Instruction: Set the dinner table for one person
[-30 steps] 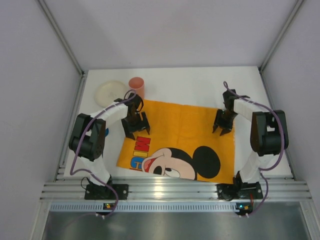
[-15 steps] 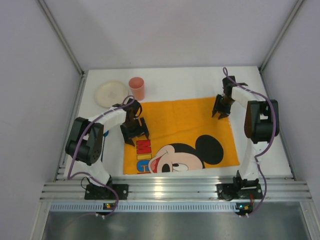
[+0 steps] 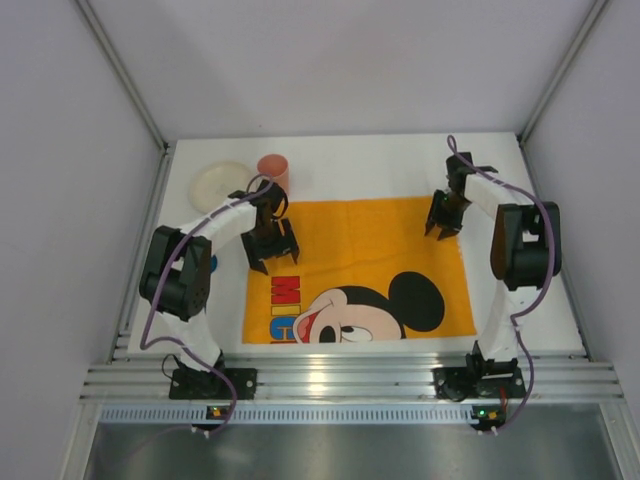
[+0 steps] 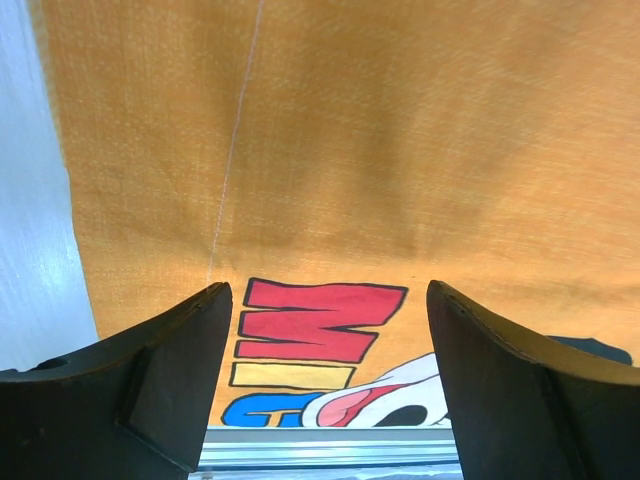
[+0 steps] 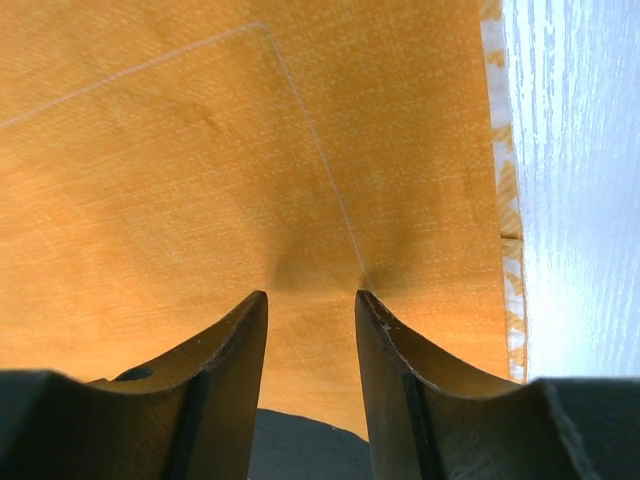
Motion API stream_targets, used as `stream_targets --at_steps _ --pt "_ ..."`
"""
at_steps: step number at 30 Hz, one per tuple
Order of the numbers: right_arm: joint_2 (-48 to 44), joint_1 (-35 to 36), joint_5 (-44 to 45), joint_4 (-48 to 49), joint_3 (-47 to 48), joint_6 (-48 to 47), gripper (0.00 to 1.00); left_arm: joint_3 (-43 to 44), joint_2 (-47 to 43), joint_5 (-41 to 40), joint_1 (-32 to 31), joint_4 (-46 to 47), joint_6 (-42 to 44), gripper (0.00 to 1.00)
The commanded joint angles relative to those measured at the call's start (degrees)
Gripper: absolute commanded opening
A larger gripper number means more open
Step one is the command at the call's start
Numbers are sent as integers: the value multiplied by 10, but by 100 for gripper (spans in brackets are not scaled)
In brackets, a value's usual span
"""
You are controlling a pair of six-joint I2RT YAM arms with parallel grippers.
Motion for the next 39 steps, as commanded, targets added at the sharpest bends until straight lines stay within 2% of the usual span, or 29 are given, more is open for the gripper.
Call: stream_targets --at_steps 1,5,7,9,12,15,21,24,31,39 --pt "-48 -7 -12 -11 51 -11 41 33 -15 -4 1 -36 -8 84" --pt "-81 -6 -48 -34 85 -6 43 64 -73 -9 -1 -71 -49 84" --pt "-110 -5 -63 -47 110 -4 48 108 -107 -24 -2 -102 -54 85" --pt "-151 -3 -92 -55 117 -4 54 155 -133 -77 -2 -115 -40 90" --pt "-200 3 -112 -53 84 -1 58 185 -146 -149 0 -88 -14 98" --pt "-284 5 -127 -45 12 14 62 240 -123 -158 27 -55 7 98" --pt "-370 4 -116 -71 -82 3 63 362 2 -141 68 -42 18 97" --pt "-403 4 -110 -86 -108 -1 63 393 47 -137 77 -20 26 95" --pt "-460 4 -78 -127 -141 -15 62 424 122 -128 94 3 24 90" --pt "-511 4 -67 -137 -188 -8 62 422 154 -117 102 39 25 83"
